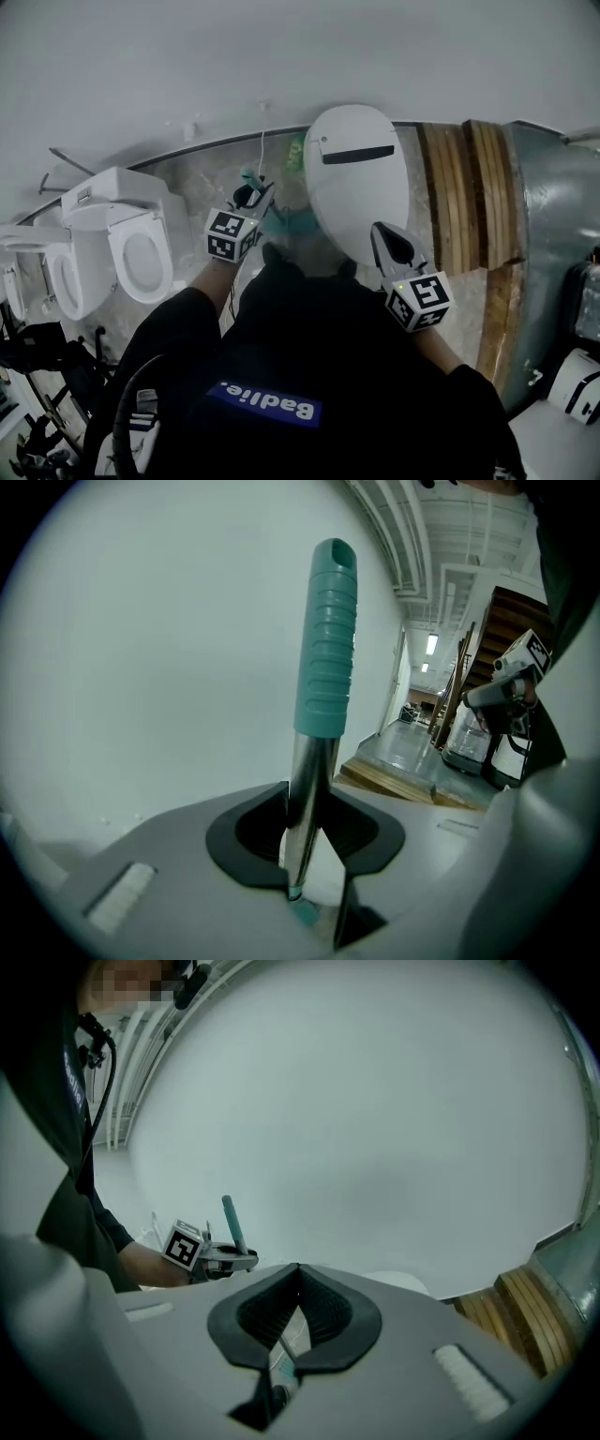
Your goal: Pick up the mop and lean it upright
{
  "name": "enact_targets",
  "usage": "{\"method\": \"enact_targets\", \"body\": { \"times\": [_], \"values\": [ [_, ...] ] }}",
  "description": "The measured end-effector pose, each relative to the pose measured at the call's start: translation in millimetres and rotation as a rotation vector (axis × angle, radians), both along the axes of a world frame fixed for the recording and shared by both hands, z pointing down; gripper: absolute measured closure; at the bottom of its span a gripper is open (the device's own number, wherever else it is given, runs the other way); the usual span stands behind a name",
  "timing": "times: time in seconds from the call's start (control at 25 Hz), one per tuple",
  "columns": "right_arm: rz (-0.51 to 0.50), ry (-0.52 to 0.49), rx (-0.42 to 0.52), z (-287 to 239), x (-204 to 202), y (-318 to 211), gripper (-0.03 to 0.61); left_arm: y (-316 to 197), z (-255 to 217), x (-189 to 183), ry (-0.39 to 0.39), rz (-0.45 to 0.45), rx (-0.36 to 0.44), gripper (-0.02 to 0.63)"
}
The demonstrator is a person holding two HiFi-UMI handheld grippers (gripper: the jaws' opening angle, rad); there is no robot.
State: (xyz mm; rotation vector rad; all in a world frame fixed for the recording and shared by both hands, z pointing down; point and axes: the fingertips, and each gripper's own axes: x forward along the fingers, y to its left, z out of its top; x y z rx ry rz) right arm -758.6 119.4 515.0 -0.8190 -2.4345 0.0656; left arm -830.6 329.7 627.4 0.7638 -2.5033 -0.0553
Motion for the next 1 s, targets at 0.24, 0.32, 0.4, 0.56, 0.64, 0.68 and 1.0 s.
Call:
{"method": "enact_targets", "body": {
  "times": [0.24, 0.32, 0.4, 0.56, 0.64, 0.68, 1.0],
  "values": [
    [0.064, 0.024, 0.029, 7, 3, 3, 0.574, 11, 13, -47, 0.028, 0.019, -0.031, 0.497],
    [0.090, 0.031, 0.029, 9, 4, -1, 0.574, 14, 20, -64, 0.046, 0.005, -0.044, 0.495],
    [0.112, 0.041, 0.034, 11, 8, -8, 0.574, 13, 24, -82, 0.054, -0.009, -0.042, 0.495],
    [0.151, 0.057, 0.051, 14, 14, -18, 0.574, 13, 32, -123, 0.071, -0.032, -0.048, 0.494],
    [0.176, 0.063, 0.054, 15, 16, -26, 0.574, 17, 36, -145, 0.077, -0.050, -0.061, 0.494],
    [0.193, 0.067, 0.055, 15, 19, -31, 0.574, 18, 37, -156, 0.079, -0.058, -0.068, 0.494],
    [0.284, 0.078, 0.089, 17, 36, -57, 0.574, 22, 58, -218, 0.116, -0.064, -0.119, 0.494]
  ]
}}
